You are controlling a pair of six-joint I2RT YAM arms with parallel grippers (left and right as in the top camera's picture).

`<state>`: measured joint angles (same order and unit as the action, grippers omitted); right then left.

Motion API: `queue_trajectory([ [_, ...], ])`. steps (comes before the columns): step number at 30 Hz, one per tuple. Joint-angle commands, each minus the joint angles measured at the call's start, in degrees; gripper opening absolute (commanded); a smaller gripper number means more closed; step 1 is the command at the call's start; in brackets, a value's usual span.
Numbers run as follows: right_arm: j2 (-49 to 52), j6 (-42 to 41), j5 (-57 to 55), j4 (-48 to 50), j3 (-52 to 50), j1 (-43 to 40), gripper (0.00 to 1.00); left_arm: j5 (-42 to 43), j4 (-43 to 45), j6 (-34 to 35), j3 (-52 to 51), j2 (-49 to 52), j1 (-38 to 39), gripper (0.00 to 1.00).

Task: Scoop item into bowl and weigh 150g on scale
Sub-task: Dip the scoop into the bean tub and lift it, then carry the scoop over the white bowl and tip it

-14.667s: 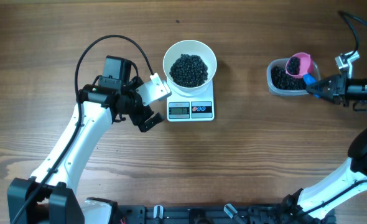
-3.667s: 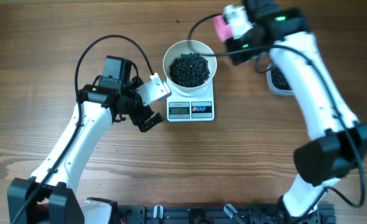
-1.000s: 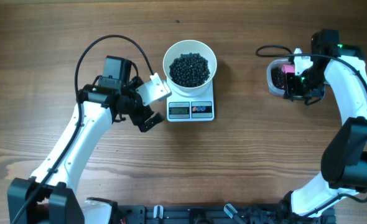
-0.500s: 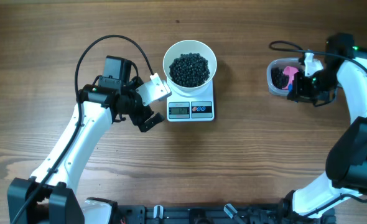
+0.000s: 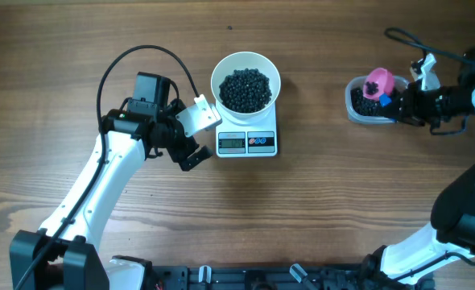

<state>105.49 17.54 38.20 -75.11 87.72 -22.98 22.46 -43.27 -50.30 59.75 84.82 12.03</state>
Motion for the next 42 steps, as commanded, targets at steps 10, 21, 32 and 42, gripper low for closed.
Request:
queue_trajectory([
  [10,1.0,1.1,16.5,-0.2,5.2,9.6,0.04,1.3,0.2,-0.7,0.2,0.4,-0.2,1.00],
  [21,1.0,-7.7,2.6,2.9,13.6,28.5,0.04,1.3,0.2,-0.7,0.2,0.4,-0.2,1.00],
  [32,1.0,-11.0,-8.8,6.6,13.7,37.4,0.04,1.3,0.2,-0.7,0.2,0.4,-0.2,1.00],
  [42,1.0,-11.7,-34.1,11.1,13.7,47.9,0.04,1.3,0.2,-0.7,0.2,0.4,-0.2,1.00],
])
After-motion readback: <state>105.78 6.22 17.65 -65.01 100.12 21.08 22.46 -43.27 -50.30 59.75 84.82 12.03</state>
